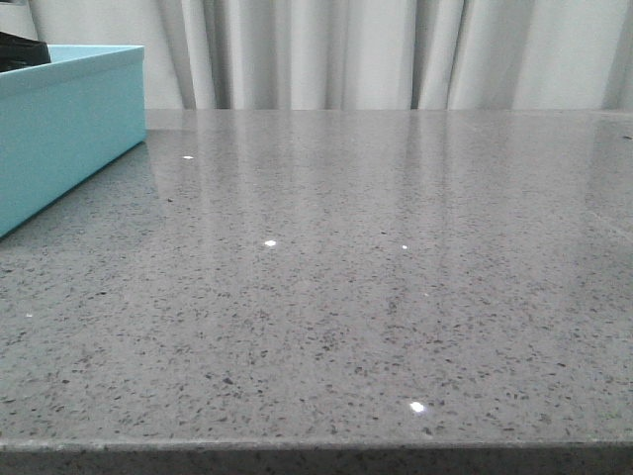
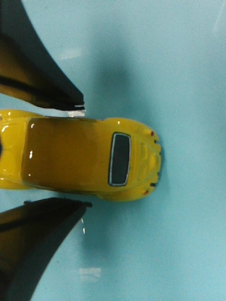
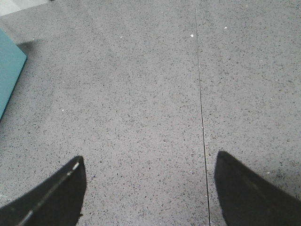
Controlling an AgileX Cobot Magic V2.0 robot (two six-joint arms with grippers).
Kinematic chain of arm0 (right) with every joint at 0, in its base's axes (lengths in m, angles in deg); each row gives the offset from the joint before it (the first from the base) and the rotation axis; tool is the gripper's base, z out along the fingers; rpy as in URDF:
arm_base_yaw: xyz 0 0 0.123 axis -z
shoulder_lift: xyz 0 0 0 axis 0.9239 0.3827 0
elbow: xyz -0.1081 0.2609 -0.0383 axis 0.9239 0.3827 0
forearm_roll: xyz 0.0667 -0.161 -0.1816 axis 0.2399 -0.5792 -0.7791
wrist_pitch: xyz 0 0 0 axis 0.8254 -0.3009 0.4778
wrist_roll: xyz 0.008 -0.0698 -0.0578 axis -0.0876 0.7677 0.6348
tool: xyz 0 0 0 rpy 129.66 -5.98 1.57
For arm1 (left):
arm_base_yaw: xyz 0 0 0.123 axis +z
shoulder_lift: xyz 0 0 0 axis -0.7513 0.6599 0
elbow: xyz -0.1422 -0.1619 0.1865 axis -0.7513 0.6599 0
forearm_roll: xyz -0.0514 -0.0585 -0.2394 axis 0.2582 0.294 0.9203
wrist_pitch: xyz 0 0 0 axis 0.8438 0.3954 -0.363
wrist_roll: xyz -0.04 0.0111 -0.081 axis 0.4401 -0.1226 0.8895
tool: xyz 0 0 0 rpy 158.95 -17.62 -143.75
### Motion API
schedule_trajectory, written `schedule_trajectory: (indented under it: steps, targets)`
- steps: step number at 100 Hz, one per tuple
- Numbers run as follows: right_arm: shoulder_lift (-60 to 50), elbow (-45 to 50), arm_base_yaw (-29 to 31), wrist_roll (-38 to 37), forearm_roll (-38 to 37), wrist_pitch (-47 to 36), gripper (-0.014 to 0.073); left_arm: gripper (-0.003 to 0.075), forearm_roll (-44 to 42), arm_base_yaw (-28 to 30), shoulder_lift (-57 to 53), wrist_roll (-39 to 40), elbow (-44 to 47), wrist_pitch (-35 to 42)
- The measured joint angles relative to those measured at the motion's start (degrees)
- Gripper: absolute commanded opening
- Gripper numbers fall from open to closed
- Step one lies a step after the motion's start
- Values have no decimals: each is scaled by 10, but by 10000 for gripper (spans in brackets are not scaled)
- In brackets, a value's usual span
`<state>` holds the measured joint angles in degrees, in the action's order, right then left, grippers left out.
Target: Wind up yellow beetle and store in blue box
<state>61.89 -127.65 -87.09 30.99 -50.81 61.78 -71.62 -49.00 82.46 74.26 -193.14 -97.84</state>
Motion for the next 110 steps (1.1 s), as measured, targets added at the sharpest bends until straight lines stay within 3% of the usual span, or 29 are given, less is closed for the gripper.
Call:
schedule_trajectory:
  steps: [22, 48, 61, 67, 85, 97, 110]
  targets:
    - [0, 0, 0, 0, -9, 0, 562, 363, 21, 0, -16, 3, 0, 0]
    - [0, 0, 0, 0, -15, 0, 562, 195, 22, 0, -80, 3, 0, 0]
    - [0, 0, 0, 0, -15, 2, 548, 53, 26, 0, -122, 3, 0, 9]
    - [-1, 0, 0, 0, -16, 5, 487, -22, 28, 0, -138, 3, 0, 13]
    - [-22, 0, 0, 0, -35, 8, 127, -20, 35, 0, -195, -7, 13, 30]
    - [-49, 0, 0, 0, -54, 9, -57, -20, 48, 0, -251, -11, 65, 73]
    - [-80, 0, 0, 0, -76, 16, -67, -20, 57, 0, -329, -17, 169, 125]
